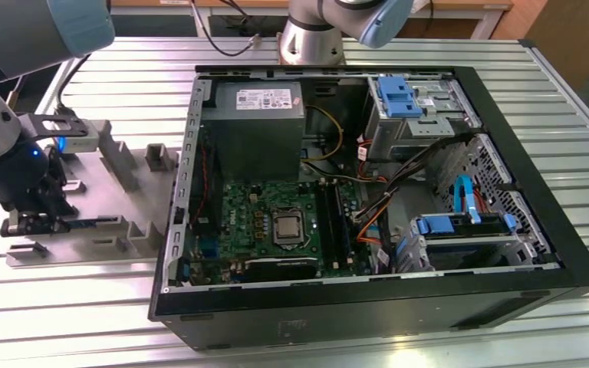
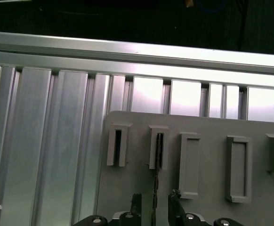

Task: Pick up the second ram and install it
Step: 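Pick up the second ram and move it above second insertion slot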

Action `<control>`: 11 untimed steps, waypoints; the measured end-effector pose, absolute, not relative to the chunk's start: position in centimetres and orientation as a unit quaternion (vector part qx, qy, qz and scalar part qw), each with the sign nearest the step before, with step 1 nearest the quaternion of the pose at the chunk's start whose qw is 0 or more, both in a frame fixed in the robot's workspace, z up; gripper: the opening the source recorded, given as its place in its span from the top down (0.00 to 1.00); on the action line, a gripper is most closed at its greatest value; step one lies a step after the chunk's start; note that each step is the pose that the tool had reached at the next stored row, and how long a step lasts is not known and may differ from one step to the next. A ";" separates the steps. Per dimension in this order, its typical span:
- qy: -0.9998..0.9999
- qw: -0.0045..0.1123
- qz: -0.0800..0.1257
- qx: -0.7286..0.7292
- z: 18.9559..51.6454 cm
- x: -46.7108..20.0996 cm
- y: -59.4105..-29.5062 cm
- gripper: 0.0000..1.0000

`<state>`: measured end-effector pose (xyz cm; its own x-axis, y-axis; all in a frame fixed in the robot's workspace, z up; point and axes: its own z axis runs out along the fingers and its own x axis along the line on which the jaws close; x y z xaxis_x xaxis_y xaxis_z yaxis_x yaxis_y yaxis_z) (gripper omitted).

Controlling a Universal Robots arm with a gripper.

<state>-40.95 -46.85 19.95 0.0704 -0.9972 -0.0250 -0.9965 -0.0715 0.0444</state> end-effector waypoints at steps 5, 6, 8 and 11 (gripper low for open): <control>-0.681 0.008 -0.024 0.732 19.9 -40.9 -46.9 0.64; -0.681 0.008 -0.024 0.732 19.9 -40.9 -46.9 0.66; -0.681 0.008 -0.024 0.732 19.9 -40.9 -46.9 0.73; -0.681 0.008 -0.024 0.732 19.9 -40.9 -46.9 0.73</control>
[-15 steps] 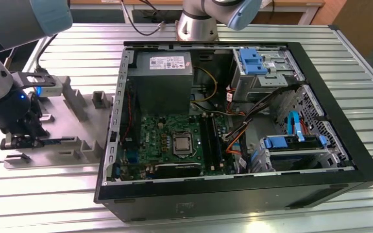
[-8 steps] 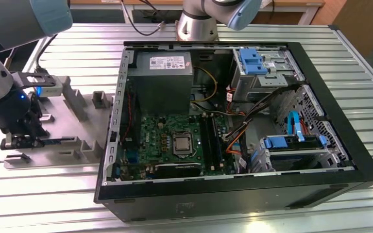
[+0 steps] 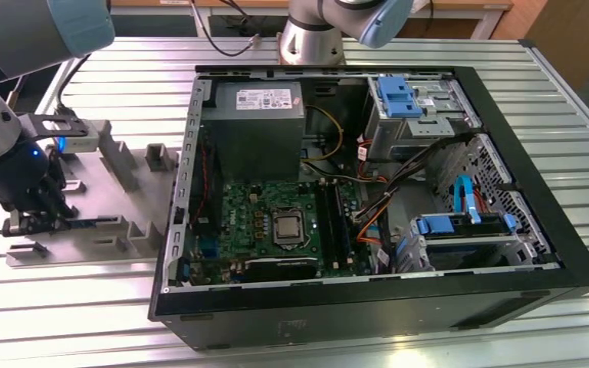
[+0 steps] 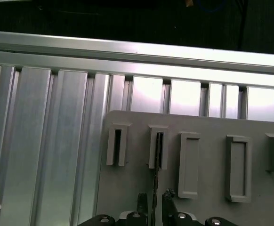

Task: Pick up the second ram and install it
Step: 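Pick up the second ram and move it above second insertion slot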

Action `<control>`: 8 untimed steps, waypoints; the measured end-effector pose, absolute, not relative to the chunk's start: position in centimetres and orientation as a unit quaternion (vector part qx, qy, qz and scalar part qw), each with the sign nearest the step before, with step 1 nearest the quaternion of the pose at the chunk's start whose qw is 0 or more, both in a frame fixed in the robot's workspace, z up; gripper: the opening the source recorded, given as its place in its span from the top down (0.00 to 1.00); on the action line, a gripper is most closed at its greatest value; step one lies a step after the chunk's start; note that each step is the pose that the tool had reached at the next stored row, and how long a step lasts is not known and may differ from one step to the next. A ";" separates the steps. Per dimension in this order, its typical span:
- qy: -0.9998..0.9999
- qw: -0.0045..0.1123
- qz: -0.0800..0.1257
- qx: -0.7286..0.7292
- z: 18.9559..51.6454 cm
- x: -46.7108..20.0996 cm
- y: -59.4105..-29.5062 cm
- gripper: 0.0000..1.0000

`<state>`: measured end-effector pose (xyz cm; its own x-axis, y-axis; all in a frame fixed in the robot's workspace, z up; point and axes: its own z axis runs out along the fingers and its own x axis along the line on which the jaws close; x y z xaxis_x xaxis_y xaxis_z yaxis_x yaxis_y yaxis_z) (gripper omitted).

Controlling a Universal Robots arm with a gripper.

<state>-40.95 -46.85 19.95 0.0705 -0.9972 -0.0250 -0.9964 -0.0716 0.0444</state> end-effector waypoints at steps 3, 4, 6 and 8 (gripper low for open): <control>-0.681 0.008 -0.024 0.732 19.9 -40.9 -46.9 0.81; -0.681 0.008 -0.024 0.732 19.9 -40.9 -46.9 0.81; -0.681 0.008 -0.024 0.732 19.9 -40.9 -46.9 0.81; -0.681 0.008 -0.024 0.732 19.9 -40.9 -46.9 0.81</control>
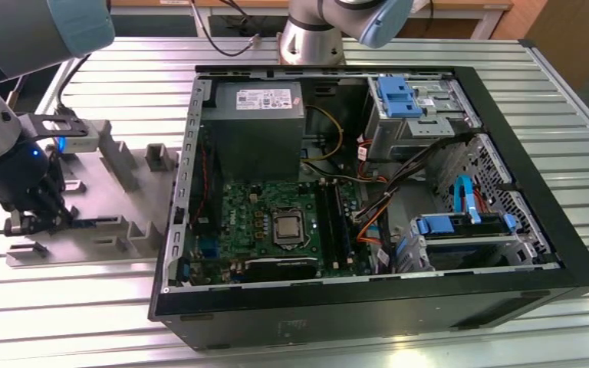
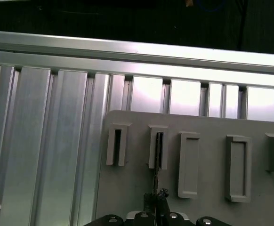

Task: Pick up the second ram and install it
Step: 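Pick up the second ram and move it above second insertion slot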

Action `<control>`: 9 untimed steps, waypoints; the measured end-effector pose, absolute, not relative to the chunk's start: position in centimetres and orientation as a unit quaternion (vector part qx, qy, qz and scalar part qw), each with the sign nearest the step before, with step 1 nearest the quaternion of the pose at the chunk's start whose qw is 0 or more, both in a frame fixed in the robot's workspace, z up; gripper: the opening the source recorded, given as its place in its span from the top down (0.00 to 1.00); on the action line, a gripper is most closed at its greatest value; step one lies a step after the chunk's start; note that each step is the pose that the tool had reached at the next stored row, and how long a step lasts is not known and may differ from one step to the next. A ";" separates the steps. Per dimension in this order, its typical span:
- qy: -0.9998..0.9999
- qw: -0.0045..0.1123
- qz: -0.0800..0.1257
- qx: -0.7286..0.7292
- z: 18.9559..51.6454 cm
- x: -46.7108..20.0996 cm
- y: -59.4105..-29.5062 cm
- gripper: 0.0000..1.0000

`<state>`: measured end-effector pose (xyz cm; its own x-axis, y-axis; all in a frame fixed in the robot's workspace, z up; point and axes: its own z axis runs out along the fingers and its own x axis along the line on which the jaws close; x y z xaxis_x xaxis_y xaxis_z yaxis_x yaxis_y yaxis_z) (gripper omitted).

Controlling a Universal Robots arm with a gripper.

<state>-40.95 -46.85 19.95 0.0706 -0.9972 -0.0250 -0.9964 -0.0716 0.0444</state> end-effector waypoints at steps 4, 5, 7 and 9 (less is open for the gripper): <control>-0.681 0.008 -0.024 0.732 19.9 -40.9 -46.9 0.88; -0.681 0.008 -0.024 0.732 19.9 -40.9 -46.9 0.88; -0.681 0.008 -0.024 0.732 19.9 -40.9 -46.9 0.88; -0.681 0.008 -0.024 0.732 19.9 -40.9 -46.9 0.88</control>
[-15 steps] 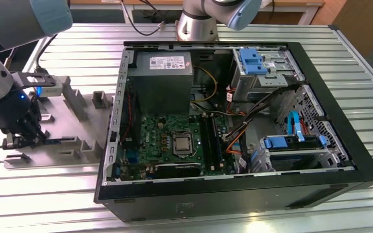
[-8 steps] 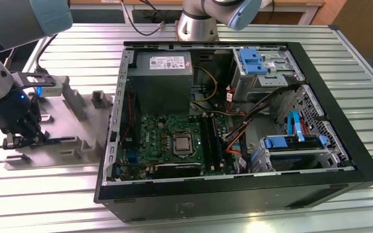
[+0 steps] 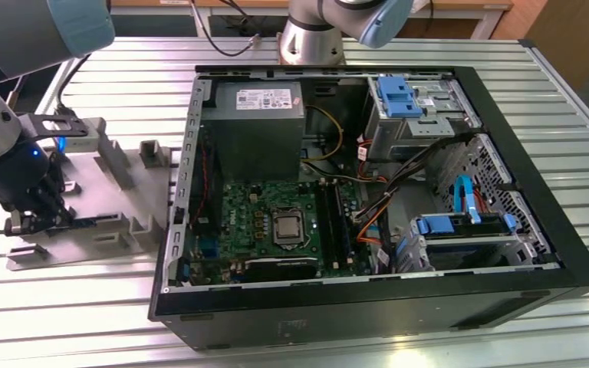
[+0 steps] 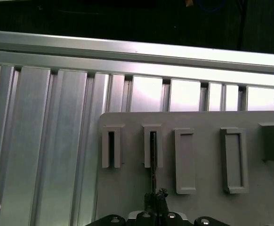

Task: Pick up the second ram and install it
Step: 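Pick up the second ram and move it above second insertion slot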

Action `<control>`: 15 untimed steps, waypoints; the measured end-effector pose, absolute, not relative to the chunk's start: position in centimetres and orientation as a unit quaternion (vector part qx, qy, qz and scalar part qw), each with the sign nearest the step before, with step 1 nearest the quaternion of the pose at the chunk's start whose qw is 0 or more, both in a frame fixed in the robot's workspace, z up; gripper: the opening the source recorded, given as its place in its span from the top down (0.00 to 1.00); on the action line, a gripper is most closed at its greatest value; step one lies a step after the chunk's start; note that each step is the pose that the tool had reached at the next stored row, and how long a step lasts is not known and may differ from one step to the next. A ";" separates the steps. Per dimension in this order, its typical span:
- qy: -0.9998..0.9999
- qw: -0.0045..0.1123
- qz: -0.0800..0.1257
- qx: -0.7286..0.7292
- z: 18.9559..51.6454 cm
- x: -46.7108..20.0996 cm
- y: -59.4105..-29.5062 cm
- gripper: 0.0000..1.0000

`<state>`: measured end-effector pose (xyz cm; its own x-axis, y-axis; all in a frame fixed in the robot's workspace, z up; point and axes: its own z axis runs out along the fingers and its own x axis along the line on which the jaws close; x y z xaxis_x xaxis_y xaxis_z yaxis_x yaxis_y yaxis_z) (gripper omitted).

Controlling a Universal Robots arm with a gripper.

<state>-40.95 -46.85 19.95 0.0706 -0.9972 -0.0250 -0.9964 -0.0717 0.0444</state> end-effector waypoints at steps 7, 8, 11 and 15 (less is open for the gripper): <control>-0.709 0.007 -0.025 0.705 19.9 -41.0 -46.9 0.88; -0.716 0.007 -0.025 0.698 19.8 -41.0 -46.9 0.88; -0.726 0.006 -0.025 0.688 19.8 -41.0 -46.9 0.88; -0.726 0.006 -0.025 0.688 19.9 -40.9 -46.8 0.88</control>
